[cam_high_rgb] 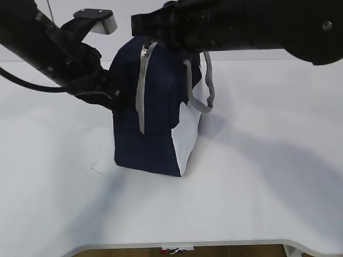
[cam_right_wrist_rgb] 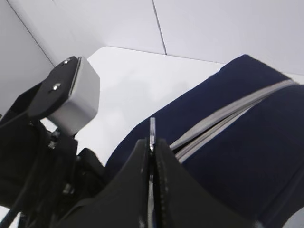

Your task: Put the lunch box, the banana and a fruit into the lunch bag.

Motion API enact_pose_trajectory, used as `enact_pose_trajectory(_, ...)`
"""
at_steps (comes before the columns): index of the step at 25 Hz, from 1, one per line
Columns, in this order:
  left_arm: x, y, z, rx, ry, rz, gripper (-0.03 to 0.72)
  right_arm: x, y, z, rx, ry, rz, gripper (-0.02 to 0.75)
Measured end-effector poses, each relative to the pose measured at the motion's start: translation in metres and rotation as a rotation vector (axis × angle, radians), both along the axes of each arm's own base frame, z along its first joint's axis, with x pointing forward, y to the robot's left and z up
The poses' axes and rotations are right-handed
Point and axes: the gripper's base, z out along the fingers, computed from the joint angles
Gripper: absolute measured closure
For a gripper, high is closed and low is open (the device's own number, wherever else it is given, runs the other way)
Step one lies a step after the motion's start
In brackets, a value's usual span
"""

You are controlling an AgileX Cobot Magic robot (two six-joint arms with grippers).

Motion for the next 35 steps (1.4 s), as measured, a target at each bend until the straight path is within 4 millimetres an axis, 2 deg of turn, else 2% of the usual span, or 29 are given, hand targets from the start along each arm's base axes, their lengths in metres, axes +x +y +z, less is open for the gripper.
enact_pose_trajectory(5, -0.005, 0.004, -0.003, 0.073, 0.034, -0.052, 0.691, 0.006, -0.001, -0.004, -0.028, -0.018, 0.000, 0.724)
enact_pose_trajectory(9, -0.012, 0.007, 0.006, 0.084, 0.033, -0.070, 0.692, 0.015, -0.006, -0.004, -0.026, -0.037, -0.019, 0.724)
enact_pose_trajectory(16, -0.025, 0.012, 0.017, 0.106, 0.072, -0.110, 0.692, 0.048, -0.014, 0.000, -0.028, -0.076, -0.072, 0.724)
enact_pose_trajectory(24, -0.031, 0.016, 0.014, 0.156, 0.131, -0.148, 0.692, 0.092, -0.017, -0.017, -0.073, -0.074, -0.119, 0.724)
enact_pose_trajectory(29, -0.034, 0.018, 0.016, 0.168, 0.137, -0.156, 0.692, 0.121, -0.030, -0.041, -0.107, -0.021, -0.177, 0.724)
enact_pose_trajectory(32, -0.035, 0.018, 0.018, 0.167, 0.135, -0.157, 0.692, 0.130, -0.036, -0.053, -0.121, 0.018, -0.202, 0.724)
enact_pose_trajectory(35, -0.035, 0.019, 0.019, 0.168, 0.131, -0.157, 0.692, 0.131, -0.036, -0.053, -0.107, 0.033, -0.212, 0.724)
